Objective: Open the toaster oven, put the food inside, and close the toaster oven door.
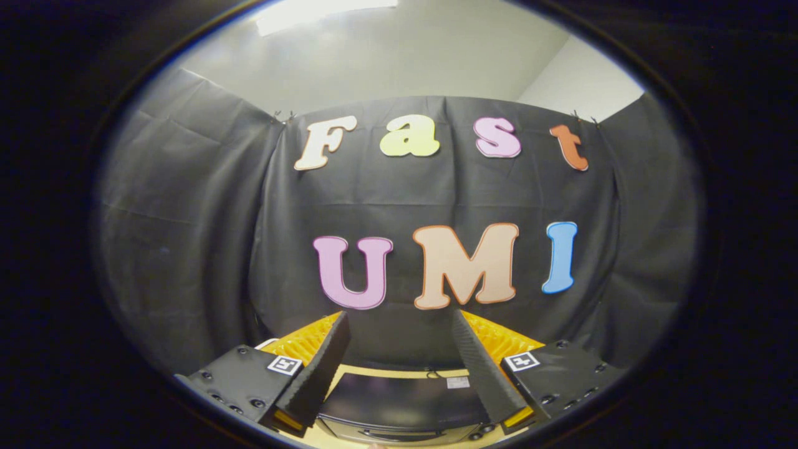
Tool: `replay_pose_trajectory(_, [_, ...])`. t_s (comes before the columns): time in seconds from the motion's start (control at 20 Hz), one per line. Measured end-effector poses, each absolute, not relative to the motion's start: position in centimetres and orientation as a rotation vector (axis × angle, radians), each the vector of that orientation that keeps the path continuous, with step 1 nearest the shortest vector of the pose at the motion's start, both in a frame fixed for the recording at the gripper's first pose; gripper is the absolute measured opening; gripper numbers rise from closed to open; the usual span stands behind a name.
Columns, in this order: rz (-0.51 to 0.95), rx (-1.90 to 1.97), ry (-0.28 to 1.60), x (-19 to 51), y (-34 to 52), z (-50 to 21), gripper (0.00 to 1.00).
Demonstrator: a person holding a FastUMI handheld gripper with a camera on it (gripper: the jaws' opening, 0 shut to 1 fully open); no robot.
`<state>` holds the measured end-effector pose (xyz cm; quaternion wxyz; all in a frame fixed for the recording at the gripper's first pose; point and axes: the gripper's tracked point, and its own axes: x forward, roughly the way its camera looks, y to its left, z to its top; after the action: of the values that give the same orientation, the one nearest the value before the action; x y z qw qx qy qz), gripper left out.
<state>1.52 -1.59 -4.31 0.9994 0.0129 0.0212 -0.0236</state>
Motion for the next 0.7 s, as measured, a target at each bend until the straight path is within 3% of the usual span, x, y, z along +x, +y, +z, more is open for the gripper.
replay_pose_trajectory(0.7, [-0.126, -0.026, 0.388, 1.7, -2.5, -24.2, 1.0])
